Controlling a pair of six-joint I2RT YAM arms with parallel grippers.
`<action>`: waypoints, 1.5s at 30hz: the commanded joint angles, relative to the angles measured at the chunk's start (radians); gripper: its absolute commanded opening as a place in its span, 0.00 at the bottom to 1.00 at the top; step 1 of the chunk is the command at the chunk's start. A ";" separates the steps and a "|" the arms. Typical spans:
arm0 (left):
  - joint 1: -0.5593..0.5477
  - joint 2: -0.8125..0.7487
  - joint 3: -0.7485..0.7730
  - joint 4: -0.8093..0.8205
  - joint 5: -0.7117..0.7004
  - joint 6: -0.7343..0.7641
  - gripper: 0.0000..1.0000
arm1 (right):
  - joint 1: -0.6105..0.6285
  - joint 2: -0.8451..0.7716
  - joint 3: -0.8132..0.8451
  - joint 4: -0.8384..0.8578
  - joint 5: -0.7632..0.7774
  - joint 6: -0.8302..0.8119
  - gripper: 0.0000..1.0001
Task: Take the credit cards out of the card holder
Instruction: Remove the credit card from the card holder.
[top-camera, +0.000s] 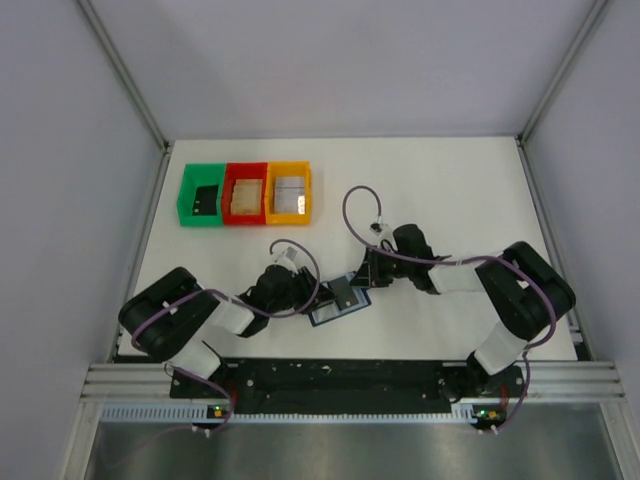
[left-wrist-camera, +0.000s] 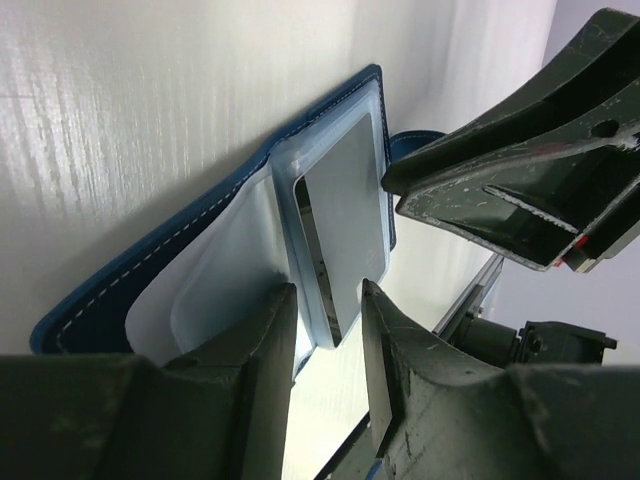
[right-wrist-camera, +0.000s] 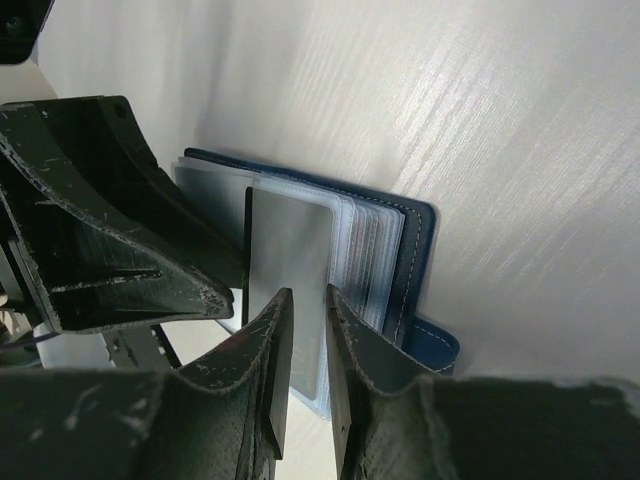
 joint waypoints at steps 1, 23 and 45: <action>-0.003 0.059 0.019 0.150 -0.004 -0.040 0.36 | 0.013 0.026 0.027 -0.013 0.039 -0.021 0.20; -0.003 0.169 -0.011 0.416 -0.029 -0.163 0.18 | 0.014 0.026 0.016 -0.019 -0.004 0.012 0.15; 0.007 0.277 -0.087 0.785 -0.022 -0.181 0.00 | -0.071 0.032 -0.077 0.238 -0.153 0.157 0.30</action>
